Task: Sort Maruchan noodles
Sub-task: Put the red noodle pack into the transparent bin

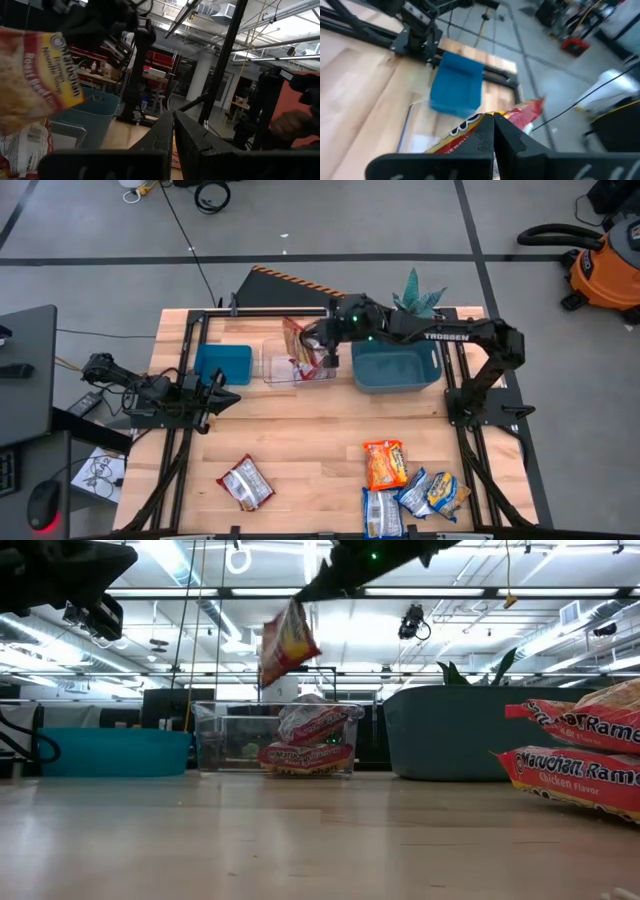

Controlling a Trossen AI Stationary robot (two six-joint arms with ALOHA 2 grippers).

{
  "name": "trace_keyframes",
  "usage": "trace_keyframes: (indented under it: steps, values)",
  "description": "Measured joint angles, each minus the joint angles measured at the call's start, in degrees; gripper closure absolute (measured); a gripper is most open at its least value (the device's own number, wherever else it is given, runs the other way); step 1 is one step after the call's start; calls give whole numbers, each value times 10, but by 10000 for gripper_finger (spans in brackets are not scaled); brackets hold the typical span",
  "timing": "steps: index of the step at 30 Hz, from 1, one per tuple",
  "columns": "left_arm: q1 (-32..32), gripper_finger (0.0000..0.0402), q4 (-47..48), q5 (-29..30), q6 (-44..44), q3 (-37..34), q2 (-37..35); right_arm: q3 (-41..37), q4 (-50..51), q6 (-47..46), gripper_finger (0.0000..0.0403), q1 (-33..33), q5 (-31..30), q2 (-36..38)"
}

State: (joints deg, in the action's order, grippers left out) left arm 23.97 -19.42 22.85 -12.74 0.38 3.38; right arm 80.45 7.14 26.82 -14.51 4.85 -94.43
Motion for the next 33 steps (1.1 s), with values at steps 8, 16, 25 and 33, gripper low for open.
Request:
trace_keyframes:
  steps: [8, 16, 25, 33]
  values:
    - [0, 379, 0, 0, 0, 0, 0, -42, 3, -40, 398, -38, 57, 0]
    - [0, 379, 0, 0, 0, 0, 0, -89, -41, -72, 398, -36, 118, -4]
    - [0, 379, 0, 0, 0, 0, 0, -123, -52, -98, 373, -42, 110, -21]
    - [0, 379, 0, 0, 0, 0, 0, -115, -8, -107, 315, -41, 85, -17]
